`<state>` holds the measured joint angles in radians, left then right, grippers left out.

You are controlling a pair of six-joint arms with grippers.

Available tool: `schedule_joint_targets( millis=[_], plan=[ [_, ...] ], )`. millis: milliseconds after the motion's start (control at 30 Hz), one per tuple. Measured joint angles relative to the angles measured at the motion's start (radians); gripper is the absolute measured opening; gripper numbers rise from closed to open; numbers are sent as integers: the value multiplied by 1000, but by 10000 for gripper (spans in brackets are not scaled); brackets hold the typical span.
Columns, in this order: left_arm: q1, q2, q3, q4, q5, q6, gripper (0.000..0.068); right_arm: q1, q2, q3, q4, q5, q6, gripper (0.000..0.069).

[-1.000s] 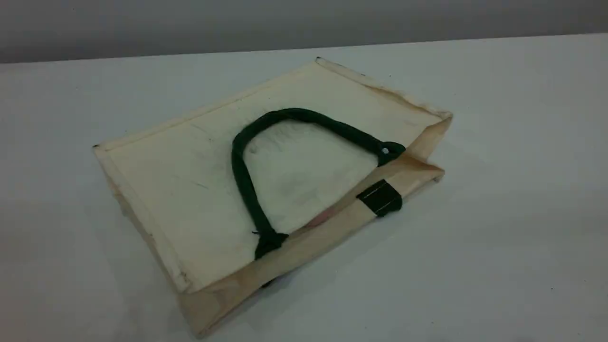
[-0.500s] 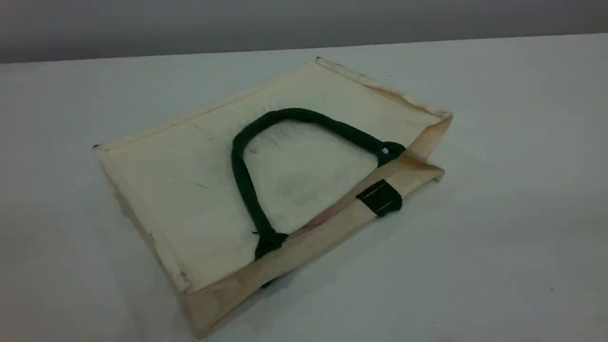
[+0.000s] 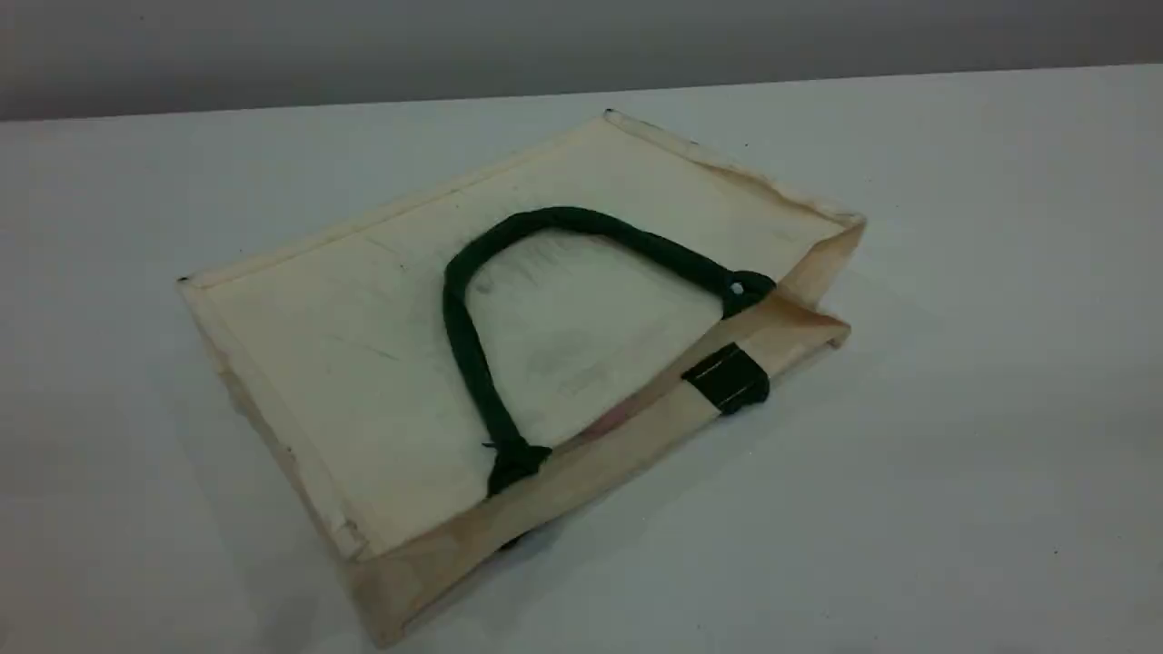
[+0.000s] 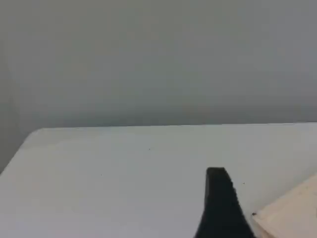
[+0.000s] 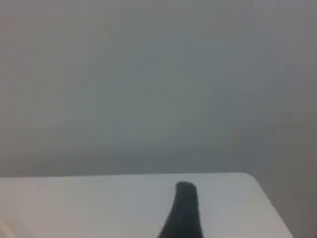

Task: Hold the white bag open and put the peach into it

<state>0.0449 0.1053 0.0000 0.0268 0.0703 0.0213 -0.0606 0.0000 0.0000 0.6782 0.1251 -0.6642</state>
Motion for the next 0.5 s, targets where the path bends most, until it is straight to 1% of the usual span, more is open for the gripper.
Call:
schedule_joint_targets(
  millis=[333, 433, 500],
  plan=[
    [-10, -38, 0, 0, 0, 0, 415, 0, 0, 0, 0, 0, 1, 563],
    [-36, -39, 0, 0, 0, 0, 415, 0, 0, 0, 0, -1, 1, 563],
    [-39, -39, 0, 0, 0, 0, 415, 0, 0, 0, 0, -1, 1, 563]
  ],
)
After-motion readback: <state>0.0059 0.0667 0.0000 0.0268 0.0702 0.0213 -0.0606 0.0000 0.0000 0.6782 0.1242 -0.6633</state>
